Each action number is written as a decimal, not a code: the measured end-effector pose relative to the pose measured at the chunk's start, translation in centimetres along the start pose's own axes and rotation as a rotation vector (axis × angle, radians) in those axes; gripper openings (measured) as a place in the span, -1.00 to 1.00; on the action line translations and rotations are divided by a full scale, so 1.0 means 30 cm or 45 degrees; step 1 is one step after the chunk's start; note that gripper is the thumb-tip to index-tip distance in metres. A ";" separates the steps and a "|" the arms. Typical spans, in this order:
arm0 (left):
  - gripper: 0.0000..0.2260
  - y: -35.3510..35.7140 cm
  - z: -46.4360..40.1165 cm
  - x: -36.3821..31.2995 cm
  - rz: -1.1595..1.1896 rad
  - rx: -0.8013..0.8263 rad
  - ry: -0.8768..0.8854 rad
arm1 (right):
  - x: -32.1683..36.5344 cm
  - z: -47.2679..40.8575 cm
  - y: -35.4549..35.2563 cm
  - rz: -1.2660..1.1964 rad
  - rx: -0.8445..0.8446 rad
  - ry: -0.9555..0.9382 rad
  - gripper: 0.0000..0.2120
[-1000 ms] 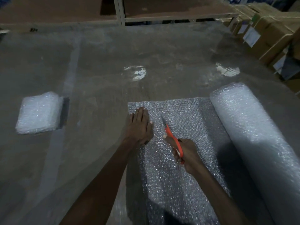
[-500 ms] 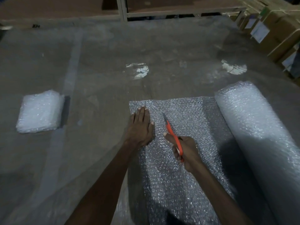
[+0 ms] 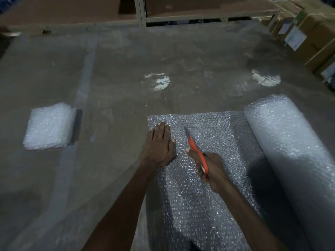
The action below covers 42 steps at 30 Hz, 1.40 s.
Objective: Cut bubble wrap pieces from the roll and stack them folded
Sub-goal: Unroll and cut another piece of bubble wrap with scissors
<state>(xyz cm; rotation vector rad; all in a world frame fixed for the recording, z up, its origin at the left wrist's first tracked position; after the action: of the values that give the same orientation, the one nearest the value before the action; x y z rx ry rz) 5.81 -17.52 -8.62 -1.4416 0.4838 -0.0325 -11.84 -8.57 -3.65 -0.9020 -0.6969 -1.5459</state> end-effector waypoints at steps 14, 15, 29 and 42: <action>-0.37 0.015 -0.005 0.011 0.007 0.000 0.002 | 0.014 -0.035 0.011 -0.007 -0.002 0.015 -0.63; -0.38 0.013 -0.003 0.009 0.010 -0.004 0.003 | 0.020 -0.040 0.013 -0.013 0.002 0.009 -0.64; -0.38 -0.014 0.007 -0.009 0.001 0.024 -0.005 | 0.023 -0.066 0.026 -0.022 0.007 -0.019 -0.67; -0.38 -0.013 0.007 -0.006 -0.003 -0.016 0.009 | 0.022 -0.104 0.033 0.009 -0.022 0.021 -0.51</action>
<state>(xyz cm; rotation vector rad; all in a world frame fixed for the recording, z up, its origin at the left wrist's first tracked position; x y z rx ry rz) 5.83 -17.33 -8.18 -1.4545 0.4887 -0.0367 -11.41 -11.66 -4.79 -0.9031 -0.6688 -1.5535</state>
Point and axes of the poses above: each hand's wrist, its own z-axis away from the middle knuckle, its own y-axis out of the palm, x = y × z, the point moved 1 cm from there along -z, towards the middle knuckle, and after that the axes turned 3 degrees about z, right-handed, at the moved point
